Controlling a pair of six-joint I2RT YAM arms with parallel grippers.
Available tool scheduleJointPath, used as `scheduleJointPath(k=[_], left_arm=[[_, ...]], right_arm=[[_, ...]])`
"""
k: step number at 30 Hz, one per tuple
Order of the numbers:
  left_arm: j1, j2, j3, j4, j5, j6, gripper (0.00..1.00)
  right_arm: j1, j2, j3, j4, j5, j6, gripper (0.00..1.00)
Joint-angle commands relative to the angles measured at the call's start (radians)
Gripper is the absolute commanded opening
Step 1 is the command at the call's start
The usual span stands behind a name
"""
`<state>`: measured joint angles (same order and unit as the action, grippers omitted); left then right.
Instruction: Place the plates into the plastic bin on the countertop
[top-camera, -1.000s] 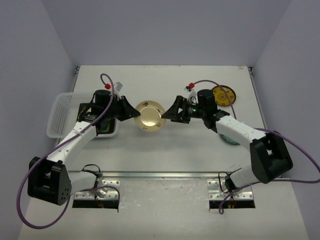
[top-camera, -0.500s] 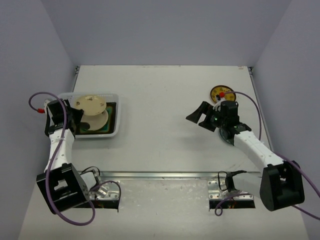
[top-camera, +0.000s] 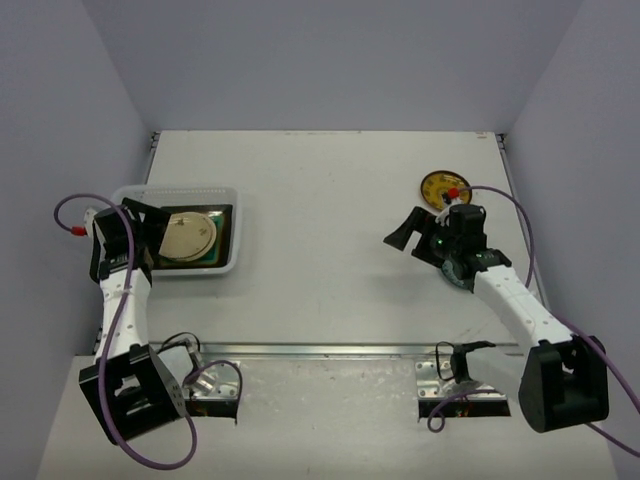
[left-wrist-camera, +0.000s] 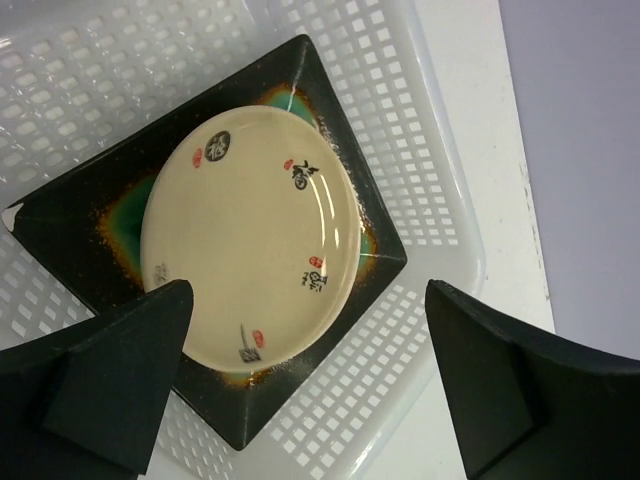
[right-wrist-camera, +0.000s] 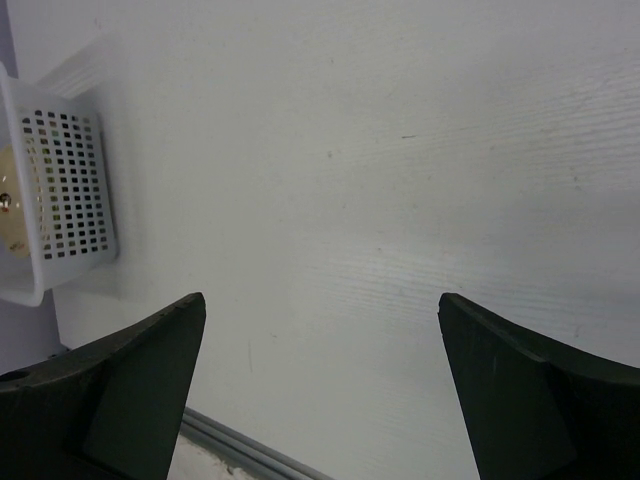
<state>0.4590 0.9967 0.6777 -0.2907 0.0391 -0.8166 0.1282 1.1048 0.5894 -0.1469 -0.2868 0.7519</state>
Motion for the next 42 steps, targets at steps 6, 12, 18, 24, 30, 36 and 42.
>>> scheduleJointPath(k=[6,12,18,24,30,36,42], left_arm=[[0.001,-0.04,0.036,-0.013,0.278,0.232,1.0],[-0.252,-0.129,0.042,-0.005,0.285,0.31,1.0],[-0.447,-0.155,0.041,-0.057,0.199,0.373,1.0],[-0.49,-0.17,0.033,-0.06,0.22,0.384,1.0],[-0.492,-0.174,0.024,-0.057,0.259,0.389,1.0],[-0.494,-0.186,0.023,-0.054,0.258,0.389,1.0],[-0.499,-0.182,0.023,-0.053,0.262,0.39,1.0]], right_arm=[[-0.208,0.13,0.124,-0.029,0.025,0.031,0.99],[-0.31,0.265,0.228,-0.033,0.28,0.149,0.99],[-0.34,0.427,0.331,0.028,0.508,0.223,0.99],[-0.4,0.617,0.385,0.136,0.441,0.307,0.96],[-0.409,0.738,0.456,0.18,0.391,0.268,0.89],[-0.413,0.851,0.489,0.22,0.293,0.291,0.76],[-0.414,0.939,0.471,0.274,0.227,0.319,0.29]])
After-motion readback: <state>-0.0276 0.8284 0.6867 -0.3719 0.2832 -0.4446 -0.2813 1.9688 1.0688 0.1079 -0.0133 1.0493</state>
